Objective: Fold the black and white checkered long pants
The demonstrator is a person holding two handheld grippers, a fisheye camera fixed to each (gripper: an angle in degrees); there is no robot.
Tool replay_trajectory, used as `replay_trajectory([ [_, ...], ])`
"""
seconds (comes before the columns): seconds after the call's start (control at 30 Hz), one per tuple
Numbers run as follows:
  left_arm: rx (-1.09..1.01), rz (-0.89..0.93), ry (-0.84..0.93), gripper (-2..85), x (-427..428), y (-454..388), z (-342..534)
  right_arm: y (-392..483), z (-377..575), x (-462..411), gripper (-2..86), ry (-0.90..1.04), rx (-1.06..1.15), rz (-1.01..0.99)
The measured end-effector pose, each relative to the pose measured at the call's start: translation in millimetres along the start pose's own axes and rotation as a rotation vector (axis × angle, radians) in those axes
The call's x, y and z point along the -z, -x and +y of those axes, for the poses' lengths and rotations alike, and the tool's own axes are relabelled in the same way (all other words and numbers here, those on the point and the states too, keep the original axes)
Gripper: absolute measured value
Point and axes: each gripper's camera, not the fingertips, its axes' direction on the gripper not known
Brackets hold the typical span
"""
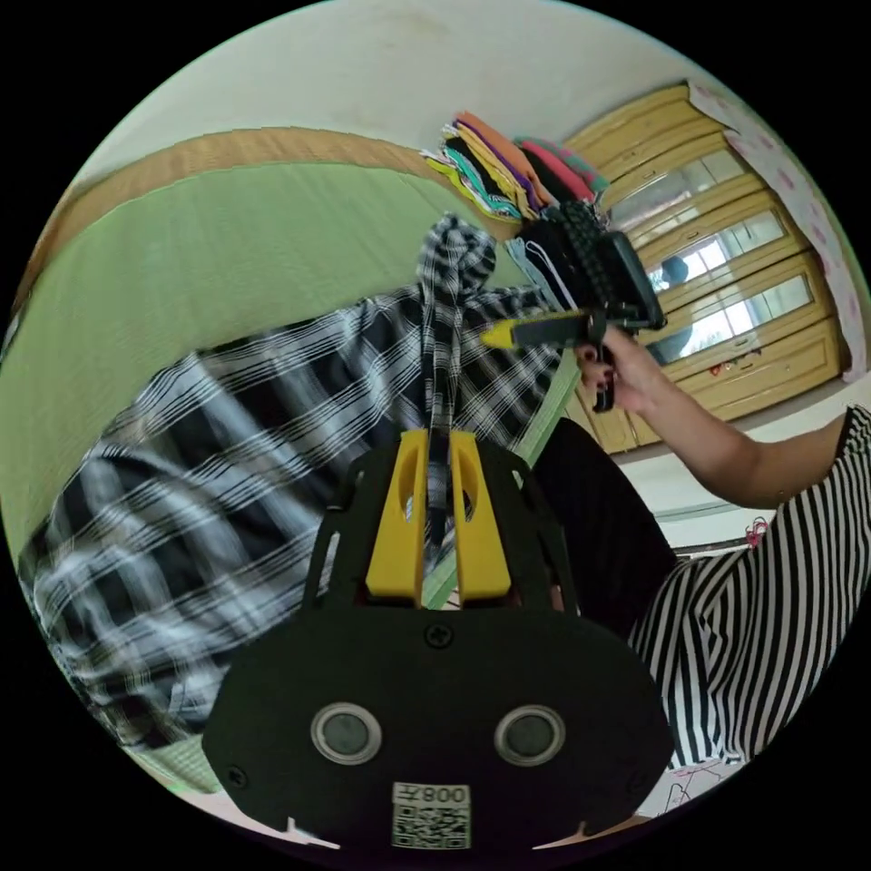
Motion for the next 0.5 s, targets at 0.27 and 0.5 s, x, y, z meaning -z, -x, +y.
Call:
replay_trajectory([
  [0.27, -0.022, -0.101, 0.091, 4.6, -28.2, -53.9, -52.3, -72.9, -93.4, 5.4, 7.5, -0.017, -0.148, 0.3],
  [0.5, -0.003, -0.16, 0.107, 4.0, -24.1, -88.8, -70.6, -112.1, -113.4, -30.1, 7.1, 0.064, -0.241, 0.357],
])
